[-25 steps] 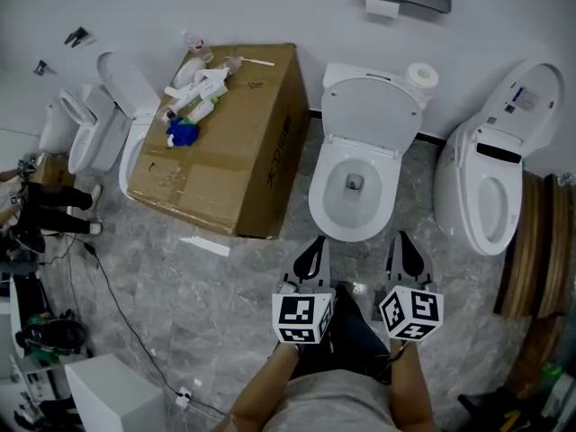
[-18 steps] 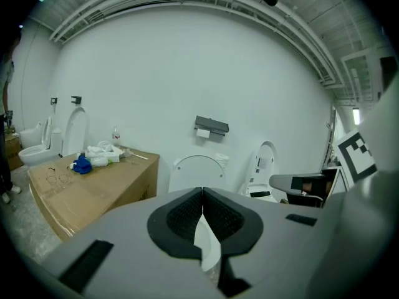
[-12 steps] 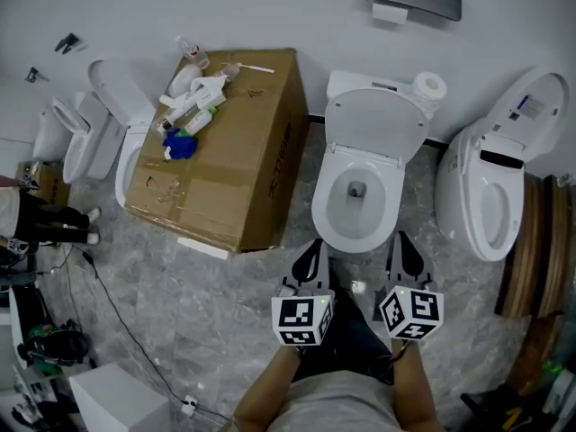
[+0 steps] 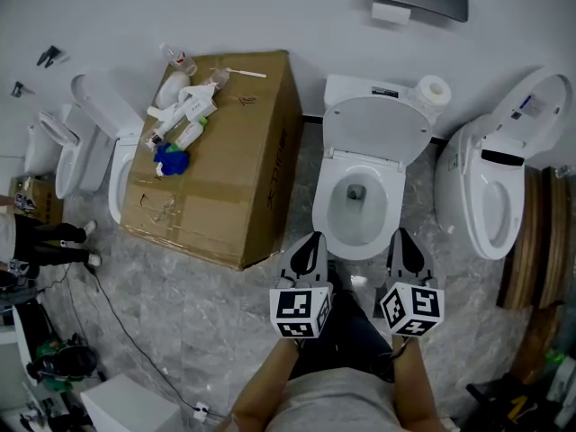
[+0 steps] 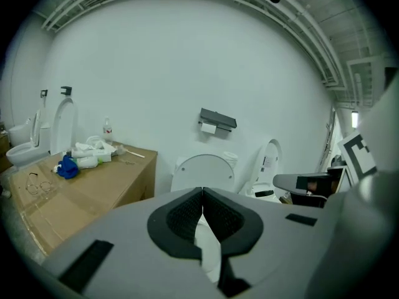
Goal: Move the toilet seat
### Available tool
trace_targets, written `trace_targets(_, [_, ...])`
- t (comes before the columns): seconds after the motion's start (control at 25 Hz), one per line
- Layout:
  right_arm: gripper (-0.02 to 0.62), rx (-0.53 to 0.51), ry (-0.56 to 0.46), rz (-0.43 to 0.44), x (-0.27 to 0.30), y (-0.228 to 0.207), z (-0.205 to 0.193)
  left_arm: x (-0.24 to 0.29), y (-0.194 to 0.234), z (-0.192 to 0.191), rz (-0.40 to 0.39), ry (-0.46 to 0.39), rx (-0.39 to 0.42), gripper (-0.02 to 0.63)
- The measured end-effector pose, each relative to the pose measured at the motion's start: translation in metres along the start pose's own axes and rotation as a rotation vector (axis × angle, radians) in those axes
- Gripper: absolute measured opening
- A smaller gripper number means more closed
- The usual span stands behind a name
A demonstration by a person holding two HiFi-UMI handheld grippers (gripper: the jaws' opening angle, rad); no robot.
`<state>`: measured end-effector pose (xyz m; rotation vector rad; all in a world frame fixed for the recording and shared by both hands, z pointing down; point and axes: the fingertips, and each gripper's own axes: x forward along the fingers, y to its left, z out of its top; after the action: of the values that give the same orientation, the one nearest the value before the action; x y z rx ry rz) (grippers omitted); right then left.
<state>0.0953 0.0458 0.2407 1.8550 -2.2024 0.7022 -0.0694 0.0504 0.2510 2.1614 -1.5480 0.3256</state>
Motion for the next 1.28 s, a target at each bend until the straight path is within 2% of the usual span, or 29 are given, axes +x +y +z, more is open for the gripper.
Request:
trace_targets(0.24, [0.015, 0.012, 0.021, -0.051, 0.015, -0.014, -0.006, 0.024, 0.002, -0.005, -0.044, 0.038, 0.003, 0.017])
trace_targets(0.4, [0.015, 0.049, 0.057, -0.074, 0.026, -0.022, -0.021, 0.037, 0.007, -0.014, -0.069, 0.075, -0.028, 0.017])
trace_targets(0.96, [0.017, 0.189, 0.180, -0.152, 0.044, -0.051, -0.077, 0.064, 0.035, -0.057, -0.095, 0.205, -0.061, 0.017])
trace_targets(1.16, [0.017, 0.210, 0.238, -0.162, 0.050, -0.063, -0.097, 0.075, 0.027, -0.075, -0.129, 0.252, -0.050, 0.017])
trace_targets(1.28, [0.017, 0.202, 0.279, -0.182, 0.054, -0.072, -0.109, 0.081, 0.023, -0.089, -0.129, 0.283, -0.071, 0.017])
